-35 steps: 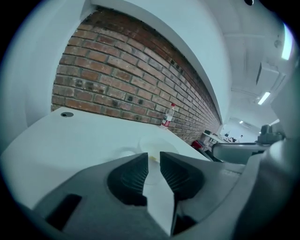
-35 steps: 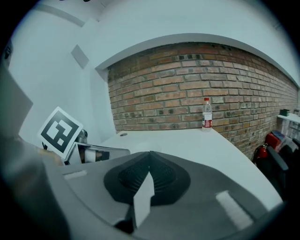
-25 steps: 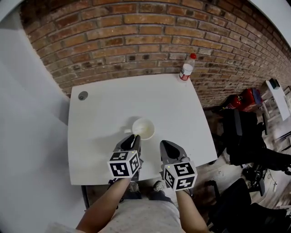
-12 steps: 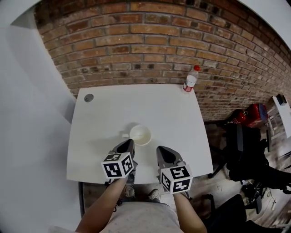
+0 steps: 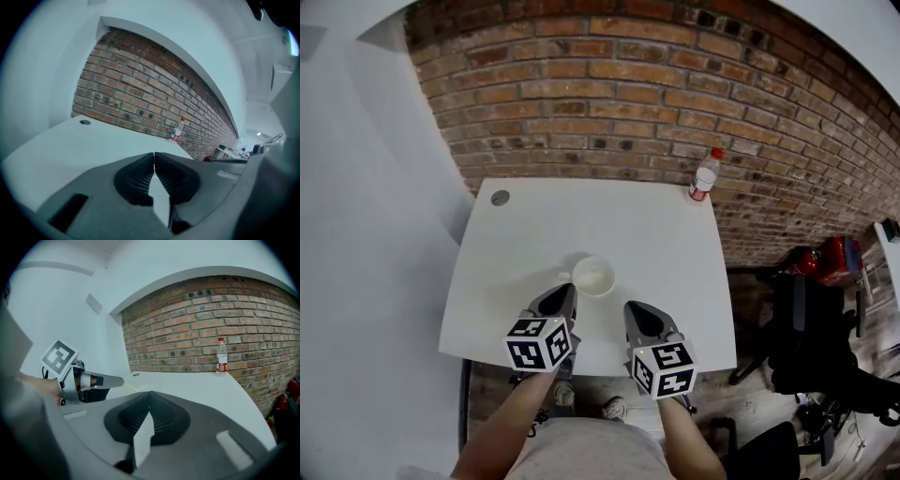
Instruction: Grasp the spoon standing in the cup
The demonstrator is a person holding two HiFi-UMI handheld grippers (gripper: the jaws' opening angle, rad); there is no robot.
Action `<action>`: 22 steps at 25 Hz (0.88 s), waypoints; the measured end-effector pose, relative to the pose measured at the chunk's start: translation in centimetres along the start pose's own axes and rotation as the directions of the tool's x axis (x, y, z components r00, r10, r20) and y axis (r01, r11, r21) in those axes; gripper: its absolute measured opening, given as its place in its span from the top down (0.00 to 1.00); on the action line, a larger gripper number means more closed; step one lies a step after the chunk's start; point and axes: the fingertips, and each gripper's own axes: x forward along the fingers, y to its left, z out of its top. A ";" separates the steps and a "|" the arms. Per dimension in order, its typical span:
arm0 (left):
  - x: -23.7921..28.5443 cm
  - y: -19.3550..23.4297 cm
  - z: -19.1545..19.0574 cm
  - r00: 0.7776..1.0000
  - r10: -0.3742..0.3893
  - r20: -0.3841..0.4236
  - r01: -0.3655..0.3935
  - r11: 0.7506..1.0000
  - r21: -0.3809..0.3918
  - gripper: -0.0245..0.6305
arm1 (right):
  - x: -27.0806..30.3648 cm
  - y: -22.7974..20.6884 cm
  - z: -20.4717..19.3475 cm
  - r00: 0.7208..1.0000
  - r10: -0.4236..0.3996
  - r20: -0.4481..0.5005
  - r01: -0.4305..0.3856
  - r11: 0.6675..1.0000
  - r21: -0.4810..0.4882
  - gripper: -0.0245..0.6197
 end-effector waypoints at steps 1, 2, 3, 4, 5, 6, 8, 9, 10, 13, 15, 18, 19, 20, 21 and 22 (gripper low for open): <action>-0.4 -0.3 0.1 1.000 0.005 0.011 -0.005 1.000 -0.002 0.96 | -0.3 0.1 0.1 1.000 0.009 0.005 -0.009 1.000 -0.006 0.95; -0.8 -0.5 0.2 1.000 0.010 0.023 -0.010 1.000 -0.002 0.96 | -0.5 0.2 0.2 1.000 0.019 0.010 -0.019 1.000 -0.012 0.95; -1.3 -0.8 0.4 0.999 0.016 0.034 -0.016 1.000 0.002 0.96 | -0.8 0.3 0.4 0.999 0.030 0.015 -0.030 0.999 -0.017 0.95; -1.8 -1.2 0.5 0.999 0.021 0.046 -0.021 1.000 0.009 0.96 | -1.1 0.5 0.5 0.999 0.041 0.019 -0.040 0.999 -0.022 0.95; -2.3 -1.5 0.7 0.998 0.024 0.058 -0.026 1.000 0.017 0.96 | -1.4 0.6 0.6 0.998 0.051 0.023 -0.050 0.998 -0.027 0.95; -2.8 -1.9 0.9 0.997 0.027 0.070 -0.029 0.999 0.027 0.96 | -1.6 0.8 0.7 0.998 0.059 0.026 -0.058 0.998 -0.031 0.95; -3.8 -2.6 1.3 0.995 0.028 0.094 -0.033 0.998 0.051 0.96 | -2.0 1.1 0.9 0.997 0.072 0.032 -0.070 0.997 -0.040 0.95; -4.2 -2.9 1.5 0.994 0.026 0.105 -0.033 0.998 0.062 0.96 | -2.2 1.2 1.0 0.997 0.075 0.035 -0.074 0.996 -0.043 0.95; -4.7 -3.1 1.6 0.993 0.024 0.113 -0.032 0.997 0.070 0.96 | -2.3 1.5 1.0 0.996 0.078 0.038 -0.076 0.996 -0.046 0.95; -6.1 -3.7 1.7 0.991 0.015 0.132 -0.027 0.996 0.088 0.96 | -2.8 2.3 1.0 0.996 0.078 0.047 -0.076 0.996 -0.045 0.95; -7.2 -3.8 1.8 0.989 0.006 0.146 -0.020 0.995 0.094 0.96 | -3.2 2.9 1.1 0.996 0.075 0.055 -0.072 0.996 -0.044 0.95; -8.7 -3.8 1.8 0.988 -0.010 0.157 -0.008 0.994 0.112 0.96 | -3.7 4.2 1.3 0.996 0.062 0.066 -0.059 0.997 -0.051 0.95; -9.3 -3.8 1.8 0.988 -0.016 0.157 -0.004 0.992 0.126 0.96 | -4.0 4.7 1.3 0.996 0.055 0.069 -0.051 0.997 -0.051 0.95; -9.8 -3.8 1.8 0.988 -0.022 0.156 0.000 0.990 0.140 0.96 | -4.2 5.2 1.4 0.996 0.046 0.072 -0.042 0.998 -0.048 0.95; -10.4 -3.6 1.8 0.987 -0.029 0.155 0.005 0.988 0.152 0.96 | -4.4 5.6 1.5 0.996 0.036 0.076 -0.032 0.999 -0.042 0.95; -11.0 -3.5 1.9 0.987 -0.036 0.155 0.010 0.987 0.163 0.96 | -4.7 6.1 1.6 0.996 0.025 0.081 -0.022 0.999 -0.037 0.95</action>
